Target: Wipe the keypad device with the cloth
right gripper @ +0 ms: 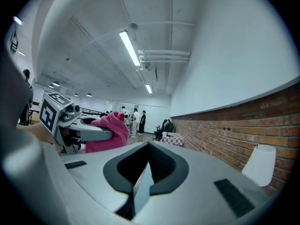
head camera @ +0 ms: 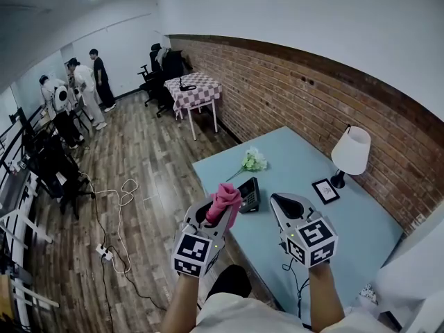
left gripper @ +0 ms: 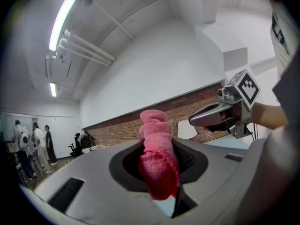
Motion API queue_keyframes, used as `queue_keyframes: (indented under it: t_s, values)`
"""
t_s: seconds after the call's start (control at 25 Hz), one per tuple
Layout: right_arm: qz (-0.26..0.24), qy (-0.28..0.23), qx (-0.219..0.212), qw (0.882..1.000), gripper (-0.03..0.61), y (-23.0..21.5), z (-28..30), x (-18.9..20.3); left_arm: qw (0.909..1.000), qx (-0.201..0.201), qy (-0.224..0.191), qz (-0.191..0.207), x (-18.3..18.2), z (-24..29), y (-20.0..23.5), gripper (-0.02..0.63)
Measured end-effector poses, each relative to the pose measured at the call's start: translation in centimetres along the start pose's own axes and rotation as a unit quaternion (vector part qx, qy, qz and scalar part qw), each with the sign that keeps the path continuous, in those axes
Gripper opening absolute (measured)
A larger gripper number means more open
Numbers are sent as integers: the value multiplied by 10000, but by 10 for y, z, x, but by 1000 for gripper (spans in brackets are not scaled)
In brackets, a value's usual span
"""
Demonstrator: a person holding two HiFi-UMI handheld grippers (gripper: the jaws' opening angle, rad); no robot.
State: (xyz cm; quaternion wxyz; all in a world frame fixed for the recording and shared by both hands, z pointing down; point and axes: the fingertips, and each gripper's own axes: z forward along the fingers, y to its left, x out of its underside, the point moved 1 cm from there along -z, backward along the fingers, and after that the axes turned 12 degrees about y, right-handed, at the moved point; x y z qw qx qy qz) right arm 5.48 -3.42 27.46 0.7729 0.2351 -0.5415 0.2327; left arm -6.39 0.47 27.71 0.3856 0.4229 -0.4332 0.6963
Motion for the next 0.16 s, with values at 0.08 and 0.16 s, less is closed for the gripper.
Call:
queue_keyframes:
  t_s: [0.08, 0.16]
  values:
    - [2, 10, 10, 10000, 14, 6, -1, 0, 10000, 9, 5, -15, 2, -6, 1, 132]
    - [0, 23, 19, 10000, 14, 12, -3, -1, 10000, 15, -3, -15, 3, -13, 3, 132]
